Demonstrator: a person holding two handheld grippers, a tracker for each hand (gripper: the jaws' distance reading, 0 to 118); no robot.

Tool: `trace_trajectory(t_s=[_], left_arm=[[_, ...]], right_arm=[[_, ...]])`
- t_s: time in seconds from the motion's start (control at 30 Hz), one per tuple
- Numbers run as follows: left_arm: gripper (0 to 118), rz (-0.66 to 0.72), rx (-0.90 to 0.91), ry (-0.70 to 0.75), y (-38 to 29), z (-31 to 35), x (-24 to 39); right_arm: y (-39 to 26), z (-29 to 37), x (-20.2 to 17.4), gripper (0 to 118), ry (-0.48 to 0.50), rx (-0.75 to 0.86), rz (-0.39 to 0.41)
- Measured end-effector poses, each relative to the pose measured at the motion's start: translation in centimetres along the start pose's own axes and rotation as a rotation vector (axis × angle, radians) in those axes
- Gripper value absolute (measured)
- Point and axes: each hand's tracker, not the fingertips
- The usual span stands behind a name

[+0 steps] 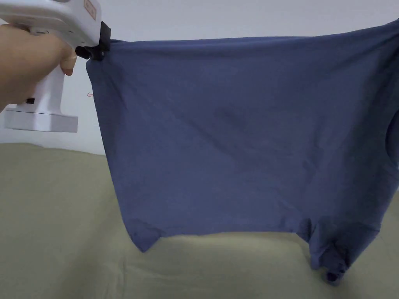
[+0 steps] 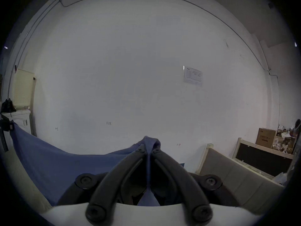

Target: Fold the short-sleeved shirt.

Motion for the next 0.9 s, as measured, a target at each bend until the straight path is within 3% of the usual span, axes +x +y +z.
trace_trajectory(t_s=[0.17, 0.47, 0.63, 0.7, 0.9], left_arm=[[4, -0.026, 0.013, -0.013, -1.7, 1.2, 0.0], [4, 0.008, -0.091, -0.106, -12.0, 4.3, -1.2], [4, 0.062, -0.233, -0.132, -17.6, 4.6, -3.3], [4, 0.080, -0.247, -0.142, -19.9, 5.6, -4.1], [4, 0.028, -0.275, -0.189, -26.2, 10.4, -4.4]], right_arm=[[-2.5, 1.4, 0.6, 2, 0.028, -0.070, -0.064], [-11.7, 7.7, 0.9, 2, 0.100, -0.204, -0.034], [-16.1, 12.7, 1.7, 2, 0.147, -0.278, -0.082], [-17.6, 14.8, 2.0, 2, 0.163, -0.292, -0.067], [-21.2, 21.7, 3.0, 2, 0.183, -0.346, -0.077]])
